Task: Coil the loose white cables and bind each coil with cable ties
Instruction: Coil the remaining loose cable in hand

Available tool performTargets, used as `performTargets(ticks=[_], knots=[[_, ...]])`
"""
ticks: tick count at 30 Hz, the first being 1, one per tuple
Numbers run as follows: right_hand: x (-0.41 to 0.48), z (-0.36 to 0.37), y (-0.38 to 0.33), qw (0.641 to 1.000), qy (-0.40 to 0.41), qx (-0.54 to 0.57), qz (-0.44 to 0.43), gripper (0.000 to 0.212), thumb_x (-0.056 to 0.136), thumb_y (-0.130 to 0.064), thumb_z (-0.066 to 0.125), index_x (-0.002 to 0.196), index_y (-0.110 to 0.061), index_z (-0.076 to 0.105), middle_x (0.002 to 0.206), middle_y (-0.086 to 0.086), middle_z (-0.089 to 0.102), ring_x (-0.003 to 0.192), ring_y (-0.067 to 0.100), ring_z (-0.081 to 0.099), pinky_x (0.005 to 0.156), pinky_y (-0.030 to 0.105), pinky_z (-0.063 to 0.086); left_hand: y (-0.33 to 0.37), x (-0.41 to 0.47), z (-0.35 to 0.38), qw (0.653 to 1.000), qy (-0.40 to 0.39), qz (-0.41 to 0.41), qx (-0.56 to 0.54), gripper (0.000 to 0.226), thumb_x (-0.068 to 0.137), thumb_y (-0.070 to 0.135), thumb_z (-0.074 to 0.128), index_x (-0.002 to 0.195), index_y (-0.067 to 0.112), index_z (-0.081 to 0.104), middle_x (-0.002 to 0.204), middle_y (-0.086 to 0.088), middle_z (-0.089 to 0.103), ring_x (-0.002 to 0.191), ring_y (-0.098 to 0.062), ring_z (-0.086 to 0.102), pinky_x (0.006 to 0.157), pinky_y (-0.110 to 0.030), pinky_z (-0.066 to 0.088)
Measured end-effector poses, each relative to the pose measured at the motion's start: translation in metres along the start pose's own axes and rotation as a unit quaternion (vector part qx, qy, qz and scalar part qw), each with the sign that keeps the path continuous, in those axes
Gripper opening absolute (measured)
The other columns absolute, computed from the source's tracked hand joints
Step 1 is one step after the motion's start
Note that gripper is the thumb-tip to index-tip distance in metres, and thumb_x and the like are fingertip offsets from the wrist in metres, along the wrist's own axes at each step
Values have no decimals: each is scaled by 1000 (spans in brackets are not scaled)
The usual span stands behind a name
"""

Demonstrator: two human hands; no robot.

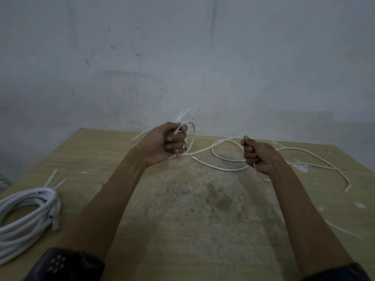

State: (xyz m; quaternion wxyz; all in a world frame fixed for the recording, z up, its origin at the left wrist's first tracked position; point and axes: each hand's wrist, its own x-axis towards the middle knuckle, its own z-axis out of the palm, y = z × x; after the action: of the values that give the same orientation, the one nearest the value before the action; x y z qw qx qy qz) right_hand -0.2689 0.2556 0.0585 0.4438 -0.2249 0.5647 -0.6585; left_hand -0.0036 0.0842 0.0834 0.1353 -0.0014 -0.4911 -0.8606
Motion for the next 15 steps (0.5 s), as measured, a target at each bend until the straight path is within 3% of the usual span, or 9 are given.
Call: performTargets(ticks=[2, 4, 7, 10, 12, 15], knots=[[-8, 29, -4, 999, -5, 32, -22, 24, 104, -17, 39, 99, -7, 60, 54, -7, 46, 41, 3, 36, 36, 13, 26, -17, 11, 16, 993, 52, -25, 106, 27, 103, 29, 35, 88, 15, 52, 55, 8, 29, 44, -7, 23, 52, -25, 28], [-26, 65, -4, 997, -43, 27, -65, 23, 101, -8, 42, 108, -2, 62, 69, 0, 54, 53, 7, 45, 46, 15, 37, -34, 20, 28, 979, 116, -6, 169, 32, 107, 28, 32, 88, 12, 53, 57, 4, 35, 46, -9, 28, 51, -26, 28], [-49, 109, 9, 963, -24, -149, -224, 19, 99, -4, 54, 109, -2, 71, 78, 8, 64, 62, 10, 57, 56, 21, 50, -46, 27, 37, 968, 179, 50, 166, 35, 108, 27, 31, 93, 8, 56, 69, -5, 52, 54, -13, 43, 49, -23, 32], [-58, 132, 29, 883, 59, -278, -373, 13, 91, -3, 69, 101, -4, 77, 82, 9, 74, 60, 13, 68, 53, 30, 59, -43, 29, 33, 967, 221, 80, 100, 34, 106, 26, 35, 99, 6, 60, 82, -11, 60, 73, -21, 55, 59, -29, 41], [-60, 138, 36, 870, 70, -296, -388, 5, 87, -7, 75, 91, -7, 77, 75, 3, 73, 58, 12, 69, 49, 31, 58, -39, 27, 34, 975, 208, 77, 6, 34, 105, 25, 35, 91, 7, 61, 85, -10, 62, 80, -25, 59, 73, -36, 46], [-56, 135, 36, 851, 43, -358, -383, 16, 85, -18, 78, 79, -8, 68, 62, 1, 68, 46, 8, 61, 46, 26, 51, -30, 25, 36, 963, 206, 100, -145, 38, 104, 25, 33, 72, 14, 49, 61, 1, 50, 63, -19, 57, 77, -37, 48]])
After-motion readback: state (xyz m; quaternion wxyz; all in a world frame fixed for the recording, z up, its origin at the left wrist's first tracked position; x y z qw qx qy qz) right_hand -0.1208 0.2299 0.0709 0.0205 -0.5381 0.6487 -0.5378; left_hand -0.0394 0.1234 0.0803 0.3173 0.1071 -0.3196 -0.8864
